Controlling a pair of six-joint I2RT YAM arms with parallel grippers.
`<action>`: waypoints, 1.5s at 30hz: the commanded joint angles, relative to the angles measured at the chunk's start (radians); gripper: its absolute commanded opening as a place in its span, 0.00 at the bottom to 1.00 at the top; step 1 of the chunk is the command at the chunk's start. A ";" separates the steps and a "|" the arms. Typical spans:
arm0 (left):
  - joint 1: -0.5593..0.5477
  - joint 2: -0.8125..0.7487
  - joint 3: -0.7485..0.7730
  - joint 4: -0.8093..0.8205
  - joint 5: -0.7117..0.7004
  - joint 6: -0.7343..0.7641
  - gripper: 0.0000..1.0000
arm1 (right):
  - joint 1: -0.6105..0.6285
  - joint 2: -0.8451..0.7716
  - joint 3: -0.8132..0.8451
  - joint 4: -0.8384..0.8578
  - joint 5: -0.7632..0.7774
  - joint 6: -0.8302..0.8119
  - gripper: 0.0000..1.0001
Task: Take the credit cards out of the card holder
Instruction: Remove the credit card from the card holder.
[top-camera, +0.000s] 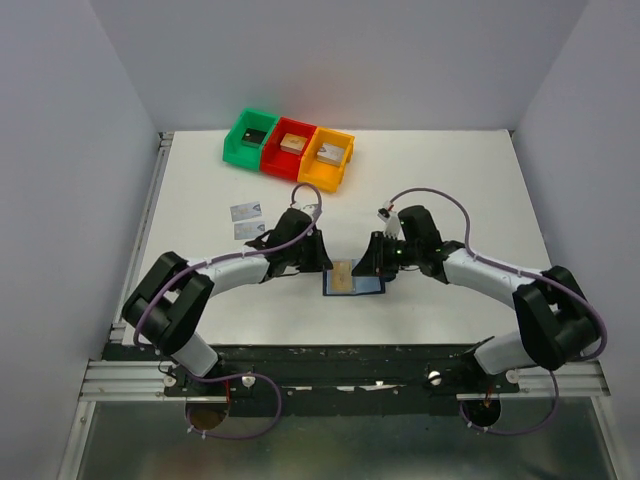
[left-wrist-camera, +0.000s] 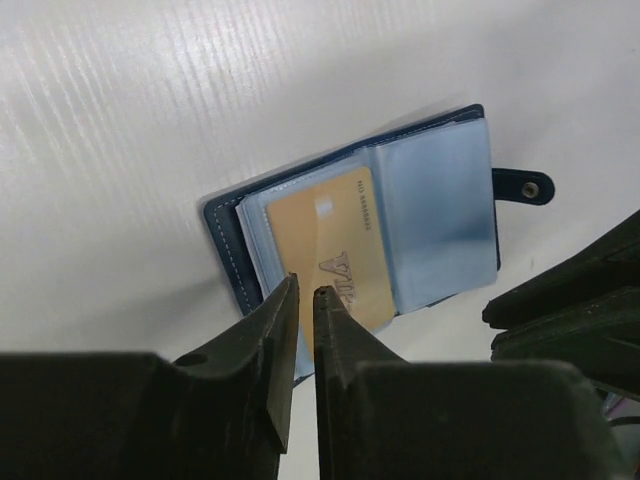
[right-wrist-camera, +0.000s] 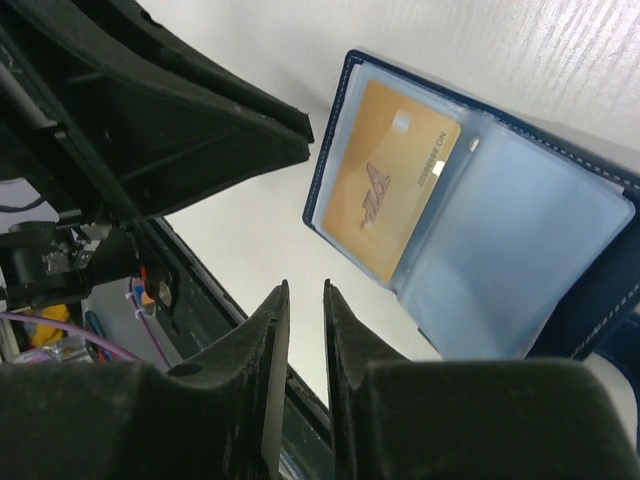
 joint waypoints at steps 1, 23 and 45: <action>-0.002 0.030 0.018 -0.019 -0.043 -0.014 0.22 | 0.001 0.093 0.028 0.140 -0.085 0.062 0.27; -0.002 0.109 0.036 -0.068 -0.074 -0.005 0.10 | -0.014 0.258 0.016 0.149 -0.007 0.084 0.34; -0.002 0.109 0.024 -0.051 -0.065 -0.016 0.09 | -0.025 0.307 -0.014 0.269 -0.068 0.136 0.38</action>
